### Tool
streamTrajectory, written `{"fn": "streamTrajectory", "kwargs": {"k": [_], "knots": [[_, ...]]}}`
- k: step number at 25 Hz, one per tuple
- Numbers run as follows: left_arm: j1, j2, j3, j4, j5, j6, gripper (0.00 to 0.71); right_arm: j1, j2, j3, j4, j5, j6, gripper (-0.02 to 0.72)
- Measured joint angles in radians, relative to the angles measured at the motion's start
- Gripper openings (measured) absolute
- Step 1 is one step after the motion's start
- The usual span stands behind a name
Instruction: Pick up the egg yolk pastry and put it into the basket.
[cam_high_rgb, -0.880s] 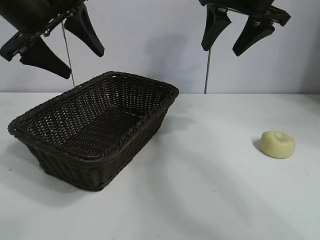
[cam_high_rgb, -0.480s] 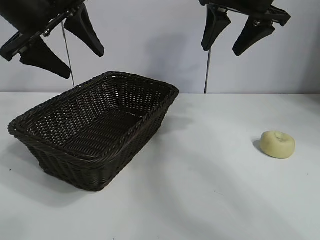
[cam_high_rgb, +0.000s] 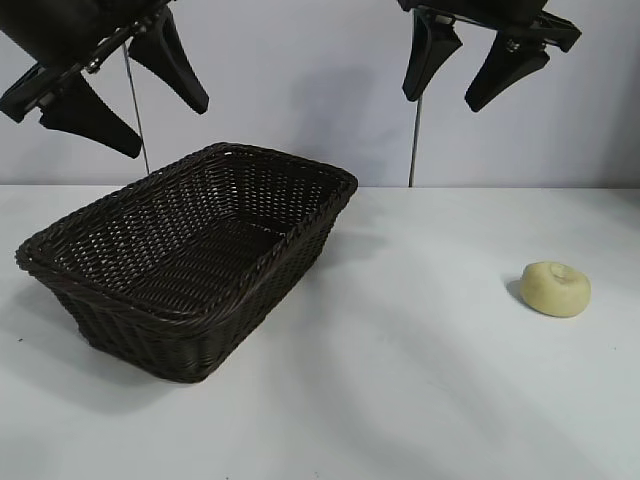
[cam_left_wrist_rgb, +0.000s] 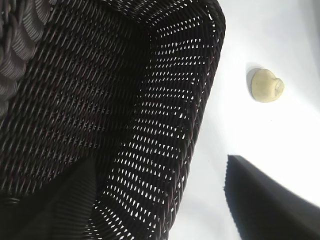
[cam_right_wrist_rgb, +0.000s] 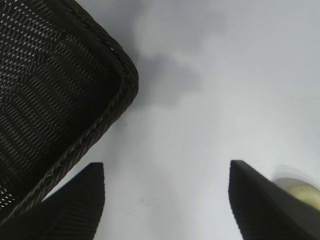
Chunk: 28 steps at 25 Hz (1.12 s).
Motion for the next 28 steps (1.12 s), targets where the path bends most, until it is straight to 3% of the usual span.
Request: {"fn": "streamTrajectory", "kwargs": {"k": [10, 16, 25, 28], "knots": [[0.0, 0.0, 0.0, 0.0, -0.033, 0.0, 0.526, 0.0, 0.0, 0.0, 0.0, 0.0, 0.0, 0.509], [0.0, -0.008, 0.0, 0.007, 0.028, -0.057, 0.526, 0.0, 0.0, 0.0, -0.003, 0.0, 0.0, 0.509], [0.0, -0.134, 0.012, 0.231, 0.085, -0.309, 0.513, 0.0, 0.0, 0.0, -0.023, 0.002, 0.0, 0.509], [0.001, -0.193, 0.061, 0.253, 0.093, -0.346, 0.511, 0.0, 0.0, 0.0, -0.026, 0.002, 0.0, 0.509]]}}
